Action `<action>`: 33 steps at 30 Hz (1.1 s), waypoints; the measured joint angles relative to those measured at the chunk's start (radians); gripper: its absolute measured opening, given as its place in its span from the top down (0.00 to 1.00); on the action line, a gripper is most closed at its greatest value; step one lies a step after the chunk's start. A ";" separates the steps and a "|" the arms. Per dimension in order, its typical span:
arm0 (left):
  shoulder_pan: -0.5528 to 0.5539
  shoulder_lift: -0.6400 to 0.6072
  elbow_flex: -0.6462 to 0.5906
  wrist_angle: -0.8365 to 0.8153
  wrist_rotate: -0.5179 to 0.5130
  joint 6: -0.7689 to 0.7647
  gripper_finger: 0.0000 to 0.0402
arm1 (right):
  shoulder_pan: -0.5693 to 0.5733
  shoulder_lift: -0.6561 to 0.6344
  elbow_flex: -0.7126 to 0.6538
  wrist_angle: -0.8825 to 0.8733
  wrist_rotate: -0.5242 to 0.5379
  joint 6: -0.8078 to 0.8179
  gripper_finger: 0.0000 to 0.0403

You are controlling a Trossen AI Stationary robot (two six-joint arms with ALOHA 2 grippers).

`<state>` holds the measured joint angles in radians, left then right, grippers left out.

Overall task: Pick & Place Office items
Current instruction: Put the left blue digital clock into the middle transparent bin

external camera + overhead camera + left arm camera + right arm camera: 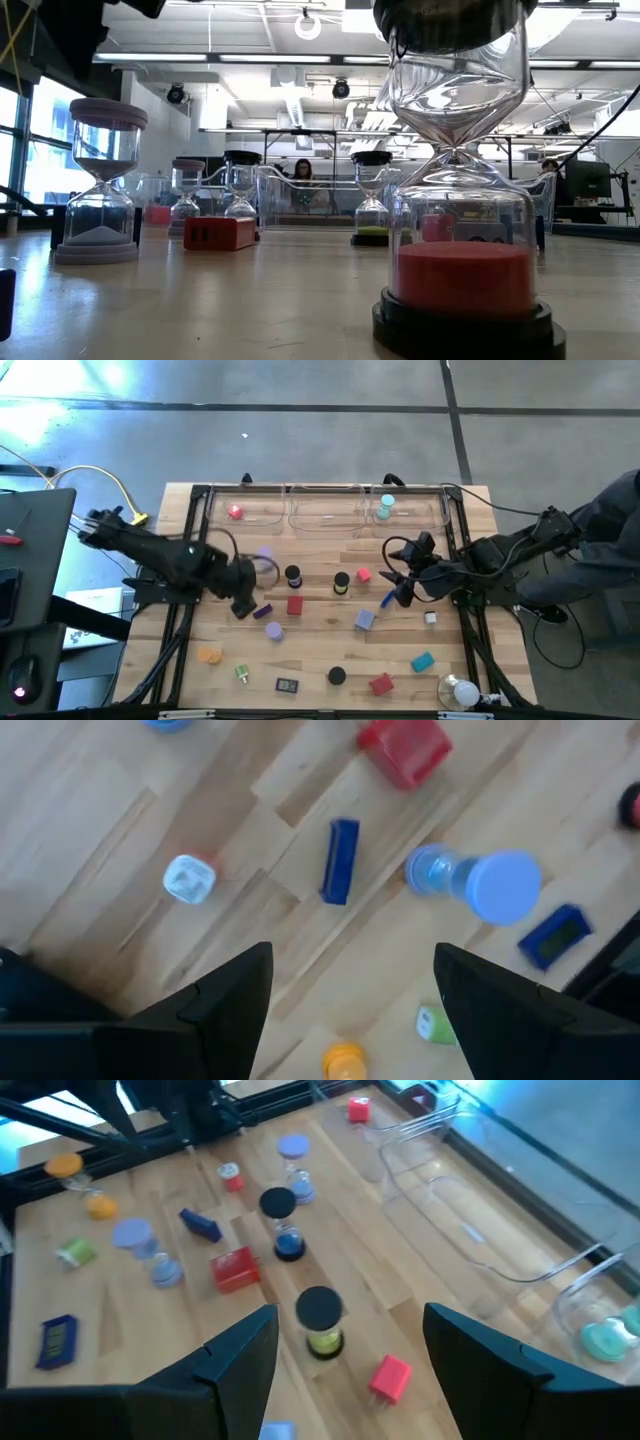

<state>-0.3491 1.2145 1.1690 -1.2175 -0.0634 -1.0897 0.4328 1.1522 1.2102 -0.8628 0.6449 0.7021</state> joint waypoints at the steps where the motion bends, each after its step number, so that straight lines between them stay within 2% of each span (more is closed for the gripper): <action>1: -0.030 0.021 0.000 0.009 -0.015 -0.006 0.33 | 0.000 0.000 0.000 0.003 -0.008 0.000 0.41; 5: -0.149 0.121 0.000 0.040 -0.082 -0.003 0.33 | 0.000 0.002 0.000 0.009 -0.034 0.000 0.41; 9: -0.248 0.237 0.000 0.044 -0.101 -0.003 0.33 | 0.000 0.002 0.000 0.016 -0.059 0.000 0.41; 18: -0.379 0.427 -0.001 0.051 -0.149 -0.049 0.33 | 0.000 0.002 0.000 0.046 -0.101 0.000 0.41; 23: -0.388 0.426 -0.001 0.063 -0.170 -0.042 0.33 | 0.000 0.002 0.000 0.053 -0.094 -0.004 0.41; 33: -0.360 0.350 -0.014 0.065 -0.147 0.144 0.33 | -0.001 0.002 0.000 0.139 -0.090 -0.095 0.41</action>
<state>-0.7091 1.5643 1.1554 -1.1529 -0.2104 -0.9455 0.4320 1.1538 1.2102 -0.7241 0.5545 0.6067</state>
